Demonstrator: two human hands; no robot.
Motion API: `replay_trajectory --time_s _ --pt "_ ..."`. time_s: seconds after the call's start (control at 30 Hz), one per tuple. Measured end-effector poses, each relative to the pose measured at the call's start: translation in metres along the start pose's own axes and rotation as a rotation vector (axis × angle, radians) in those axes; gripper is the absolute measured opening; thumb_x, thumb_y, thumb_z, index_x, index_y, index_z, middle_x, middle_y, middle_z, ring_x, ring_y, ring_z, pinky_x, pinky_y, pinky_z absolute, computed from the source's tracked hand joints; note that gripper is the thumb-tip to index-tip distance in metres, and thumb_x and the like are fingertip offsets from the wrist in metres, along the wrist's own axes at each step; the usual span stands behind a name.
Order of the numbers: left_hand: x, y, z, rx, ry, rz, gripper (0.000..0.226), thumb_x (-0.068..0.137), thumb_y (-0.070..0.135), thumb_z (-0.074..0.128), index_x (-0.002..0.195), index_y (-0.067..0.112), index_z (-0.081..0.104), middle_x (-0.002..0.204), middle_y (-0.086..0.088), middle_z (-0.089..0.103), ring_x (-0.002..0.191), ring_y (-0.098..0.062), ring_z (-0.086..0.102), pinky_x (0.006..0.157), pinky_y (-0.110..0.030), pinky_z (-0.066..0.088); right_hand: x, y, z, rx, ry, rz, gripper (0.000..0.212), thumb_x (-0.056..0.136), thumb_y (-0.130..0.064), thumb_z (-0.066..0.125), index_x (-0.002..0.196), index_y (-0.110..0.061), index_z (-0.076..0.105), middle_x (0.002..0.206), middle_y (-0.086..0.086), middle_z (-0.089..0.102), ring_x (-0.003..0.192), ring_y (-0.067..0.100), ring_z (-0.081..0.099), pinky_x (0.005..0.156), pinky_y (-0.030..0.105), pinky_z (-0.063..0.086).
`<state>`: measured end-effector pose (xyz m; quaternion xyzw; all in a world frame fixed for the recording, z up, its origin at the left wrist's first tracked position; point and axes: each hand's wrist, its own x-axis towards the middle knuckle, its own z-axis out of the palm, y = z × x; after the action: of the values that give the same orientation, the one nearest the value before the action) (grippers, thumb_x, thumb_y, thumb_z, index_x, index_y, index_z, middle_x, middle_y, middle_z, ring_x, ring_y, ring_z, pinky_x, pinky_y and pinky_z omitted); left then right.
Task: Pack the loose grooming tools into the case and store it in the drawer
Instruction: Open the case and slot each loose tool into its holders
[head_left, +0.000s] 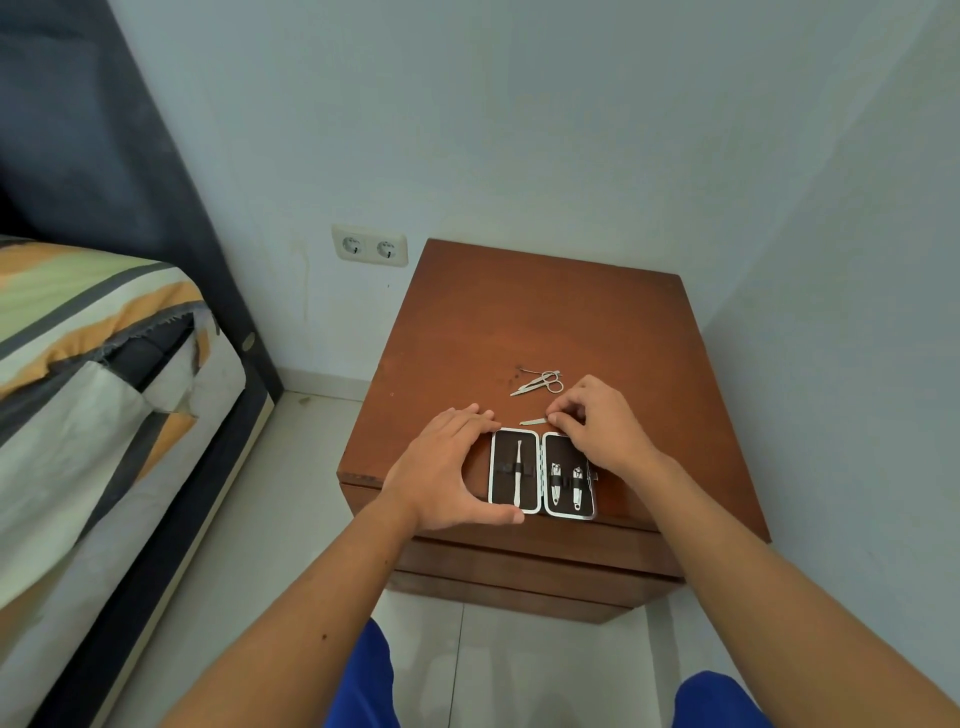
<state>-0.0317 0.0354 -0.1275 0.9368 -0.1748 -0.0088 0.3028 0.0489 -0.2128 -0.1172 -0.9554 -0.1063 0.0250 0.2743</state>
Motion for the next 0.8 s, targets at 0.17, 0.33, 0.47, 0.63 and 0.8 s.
replay_trajectory --time_s 0.17,0.33,0.47,0.63,0.8 --pt "0.0 0.0 0.0 0.002 -0.001 -0.006 0.113 0.061 0.084 0.08 0.153 0.03 0.043 0.164 0.017 0.035 0.154 0.0 0.014 0.122 -0.022 0.003 0.001 0.001 0.0 -0.047 -0.038 -0.046 0.003 0.098 -0.024 0.071 0.099 -0.023 0.074 0.107 -0.004 0.057 0.097 0.013 0.056 0.093 0.031 0.047" --pt "0.001 0.0 0.0 0.0 -0.009 -0.009 0.113 0.062 0.085 0.079 0.154 0.031 0.042 0.165 0.016 0.034 0.154 0.0 0.015 0.122 -0.023 0.003 -0.004 0.018 -0.009 0.082 0.061 -0.027 0.012 0.092 -0.021 0.079 0.104 -0.022 0.079 0.101 -0.007 0.064 0.082 0.006 0.062 0.081 0.026 0.054" --pt "0.0 0.0 -0.001 0.0 -0.011 -0.014 0.112 0.063 0.083 0.08 0.154 0.031 0.041 0.165 0.016 0.034 0.153 0.0 0.014 0.12 -0.022 0.002 -0.004 0.025 -0.009 0.039 0.05 -0.092 0.007 0.092 -0.023 0.079 0.099 -0.024 0.081 0.099 -0.012 0.063 0.081 0.008 0.062 0.079 0.026 0.051" --pt "0.0 -0.001 0.001 0.001 -0.012 -0.016 0.112 0.063 0.084 0.079 0.154 0.032 0.041 0.165 0.017 0.034 0.154 -0.001 0.015 0.121 -0.023 0.003 -0.002 0.022 -0.016 -0.062 0.001 -0.186 0.004 0.093 -0.023 0.077 0.092 -0.019 0.077 0.099 -0.008 0.061 0.081 0.012 0.06 0.08 0.034 0.052" --pt "0.0 -0.004 0.004 -0.001 -0.005 -0.022 0.115 0.059 0.089 0.077 0.153 0.033 0.042 0.164 0.018 0.035 0.156 -0.002 0.016 0.129 -0.032 0.011 -0.002 0.019 -0.017 -0.12 -0.071 -0.151 0.004 0.097 -0.024 0.07 0.094 -0.022 0.07 0.103 -0.004 0.057 0.081 0.009 0.055 0.08 0.03 0.047"
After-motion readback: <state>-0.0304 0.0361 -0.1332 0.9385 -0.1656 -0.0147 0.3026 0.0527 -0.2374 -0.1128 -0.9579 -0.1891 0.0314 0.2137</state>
